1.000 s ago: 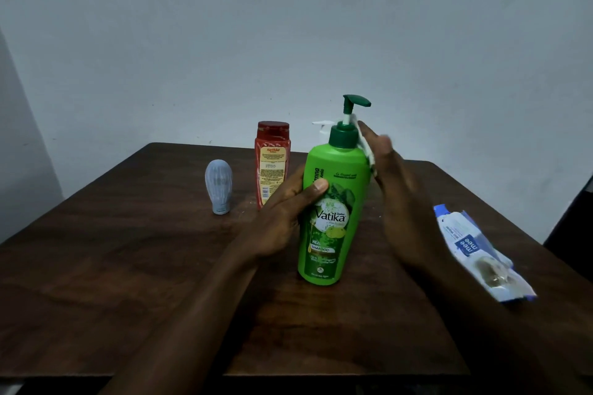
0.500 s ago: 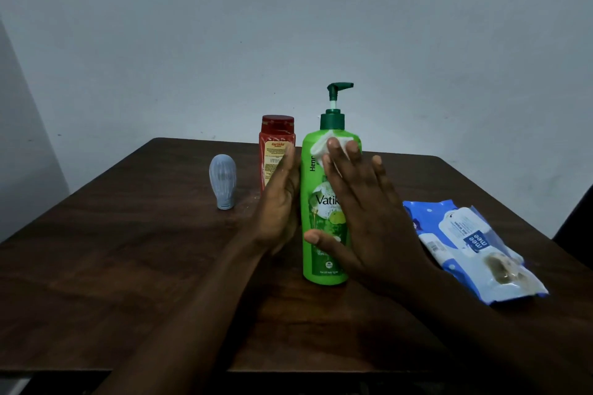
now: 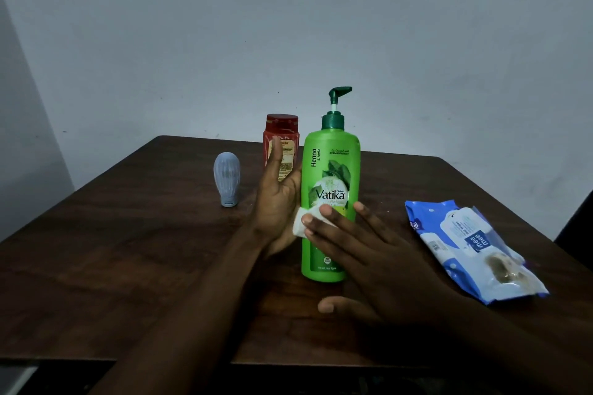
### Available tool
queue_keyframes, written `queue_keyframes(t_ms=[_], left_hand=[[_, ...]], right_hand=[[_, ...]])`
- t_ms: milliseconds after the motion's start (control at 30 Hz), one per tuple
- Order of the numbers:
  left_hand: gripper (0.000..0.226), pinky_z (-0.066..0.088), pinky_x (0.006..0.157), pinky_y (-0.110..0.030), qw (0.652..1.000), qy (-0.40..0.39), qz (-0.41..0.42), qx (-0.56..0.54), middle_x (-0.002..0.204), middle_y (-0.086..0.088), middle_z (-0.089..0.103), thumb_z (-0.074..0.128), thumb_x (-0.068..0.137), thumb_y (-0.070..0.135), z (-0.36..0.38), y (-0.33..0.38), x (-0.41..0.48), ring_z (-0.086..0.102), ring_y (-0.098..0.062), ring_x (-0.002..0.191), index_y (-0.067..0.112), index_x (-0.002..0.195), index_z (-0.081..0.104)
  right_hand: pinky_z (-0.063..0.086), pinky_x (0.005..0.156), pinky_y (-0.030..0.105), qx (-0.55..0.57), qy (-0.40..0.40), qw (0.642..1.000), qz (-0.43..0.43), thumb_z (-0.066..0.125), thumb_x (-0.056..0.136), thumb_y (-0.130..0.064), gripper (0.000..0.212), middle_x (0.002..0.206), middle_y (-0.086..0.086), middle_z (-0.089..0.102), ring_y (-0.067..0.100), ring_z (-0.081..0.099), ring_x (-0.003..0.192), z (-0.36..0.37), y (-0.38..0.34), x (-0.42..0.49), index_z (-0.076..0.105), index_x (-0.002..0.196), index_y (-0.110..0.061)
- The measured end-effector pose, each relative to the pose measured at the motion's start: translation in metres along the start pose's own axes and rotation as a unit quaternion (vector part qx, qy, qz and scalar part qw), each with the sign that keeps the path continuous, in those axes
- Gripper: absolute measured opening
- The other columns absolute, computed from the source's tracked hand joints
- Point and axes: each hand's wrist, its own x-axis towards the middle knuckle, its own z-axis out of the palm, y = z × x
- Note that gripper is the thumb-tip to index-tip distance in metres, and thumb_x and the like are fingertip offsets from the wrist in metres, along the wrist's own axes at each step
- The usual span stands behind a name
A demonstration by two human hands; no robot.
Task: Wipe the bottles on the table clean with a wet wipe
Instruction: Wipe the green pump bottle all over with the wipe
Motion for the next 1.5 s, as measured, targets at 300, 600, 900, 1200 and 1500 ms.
queue_keyframes(t_ms=[300,600,900,1200,1500], left_hand=[[0.076,0.053,0.095,-0.044,0.996,-0.034,-0.080,-0.003,0.119,-0.024,0.066,0.026,0.099,0.062,-0.006,-0.008,0.008,0.065,-0.035,0.106,0.003,0.134,0.059],[0.081,0.057,0.080,-0.034,0.991,-0.063,-0.105,-0.044,0.113,-0.015,0.068,0.028,0.100,0.067,-0.009,-0.012,0.011,0.069,-0.022,0.093,0.001,0.143,0.048],[0.067,0.046,0.104,-0.049,0.996,-0.043,-0.054,-0.055,0.140,-0.017,0.059,0.027,0.105,0.059,-0.012,-0.017,0.013,0.061,-0.030,0.119,0.013,0.149,0.047],[0.078,0.058,0.087,-0.042,0.994,-0.013,-0.093,-0.063,0.114,-0.021,0.068,0.026,0.099,0.067,-0.016,-0.016,0.014,0.069,-0.030,0.098,0.004,0.135,0.056],[0.084,0.056,0.086,-0.054,0.994,-0.017,-0.103,-0.046,0.107,-0.025,0.069,0.029,0.095,0.073,-0.018,-0.020,0.017,0.070,-0.033,0.090,0.004,0.131,0.059]], right_hand=[[0.007,0.125,0.045,0.014,-0.024,0.996,-0.090,0.029,0.104,-0.059,0.065,0.163,-0.003,0.029,0.017,0.011,0.154,0.008,0.001,-0.013,0.039,0.153,-0.018],[0.015,0.122,0.052,0.014,0.045,0.999,-0.011,0.031,0.103,-0.057,0.067,0.164,0.001,0.025,0.018,0.017,0.153,0.005,0.030,-0.001,0.032,0.155,-0.016],[0.013,0.124,0.050,0.191,0.069,0.972,0.117,0.035,0.102,-0.052,0.075,0.168,0.005,0.004,0.019,0.002,0.155,0.004,0.046,0.019,0.015,0.158,-0.007],[0.007,0.124,0.040,0.174,-0.042,0.984,0.009,0.036,0.101,-0.056,0.075,0.168,-0.001,0.004,0.017,0.002,0.155,0.008,0.028,-0.020,0.015,0.159,-0.014],[0.001,0.125,0.045,0.121,-0.093,0.982,-0.114,0.029,0.104,-0.055,0.064,0.167,-0.006,0.014,0.016,0.003,0.155,-0.004,0.009,-0.022,0.025,0.158,-0.020]])
